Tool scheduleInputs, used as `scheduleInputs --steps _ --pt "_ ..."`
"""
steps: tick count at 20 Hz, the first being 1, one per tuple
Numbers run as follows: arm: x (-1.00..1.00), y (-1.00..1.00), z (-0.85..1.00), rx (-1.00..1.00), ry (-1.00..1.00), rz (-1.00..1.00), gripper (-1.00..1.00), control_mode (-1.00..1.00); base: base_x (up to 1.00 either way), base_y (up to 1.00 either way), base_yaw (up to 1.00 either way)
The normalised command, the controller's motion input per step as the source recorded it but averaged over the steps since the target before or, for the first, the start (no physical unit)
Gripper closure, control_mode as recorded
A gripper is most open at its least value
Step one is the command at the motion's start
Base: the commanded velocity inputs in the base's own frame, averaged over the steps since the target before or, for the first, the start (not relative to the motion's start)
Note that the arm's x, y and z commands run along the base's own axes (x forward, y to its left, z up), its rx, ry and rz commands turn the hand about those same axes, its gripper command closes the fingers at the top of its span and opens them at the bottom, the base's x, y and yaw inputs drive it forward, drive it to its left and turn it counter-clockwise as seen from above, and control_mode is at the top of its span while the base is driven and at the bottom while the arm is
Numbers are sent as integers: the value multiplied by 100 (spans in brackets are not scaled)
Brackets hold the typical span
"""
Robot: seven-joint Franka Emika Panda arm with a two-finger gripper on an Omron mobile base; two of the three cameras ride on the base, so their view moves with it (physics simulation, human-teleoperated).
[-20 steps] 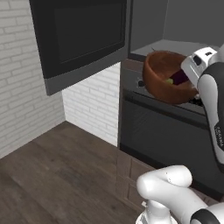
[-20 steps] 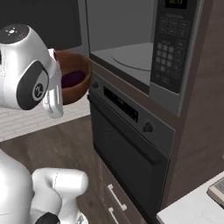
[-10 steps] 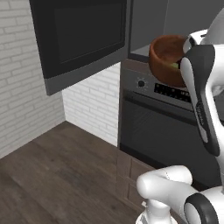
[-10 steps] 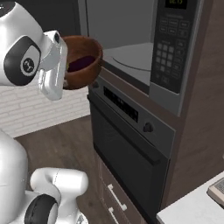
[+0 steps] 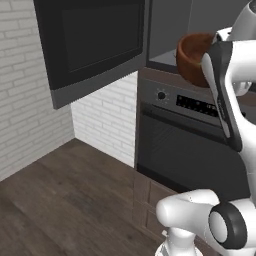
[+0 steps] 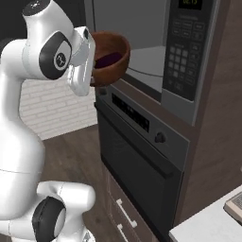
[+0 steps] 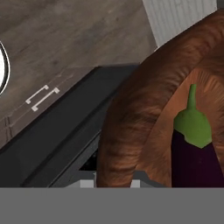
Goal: Pick the eggplant from the sink and place it in the bowl. Then pick the bowl and place it in the microwave. Then close the microwave door and press the start button.
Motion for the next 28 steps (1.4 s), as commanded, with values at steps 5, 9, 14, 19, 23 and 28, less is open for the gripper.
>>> scheduleInputs --steps 5,9,14,19,23,28 --pt "47 -36 1 0 -16 -6 100 -100 0 0 0" --pt "41 -31 0 0 -24 -10 100 -100 0 0 0" --pt "48 -31 3 0 -3 -7 100 -100 0 0 0" --pt "58 -40 1 0 0 0 100 -100 0 0 0" --pt "57 -40 0 0 0 0 100 -100 0 0 0" --pt "48 -47 0 0 0 0 100 -100 0 0 0"
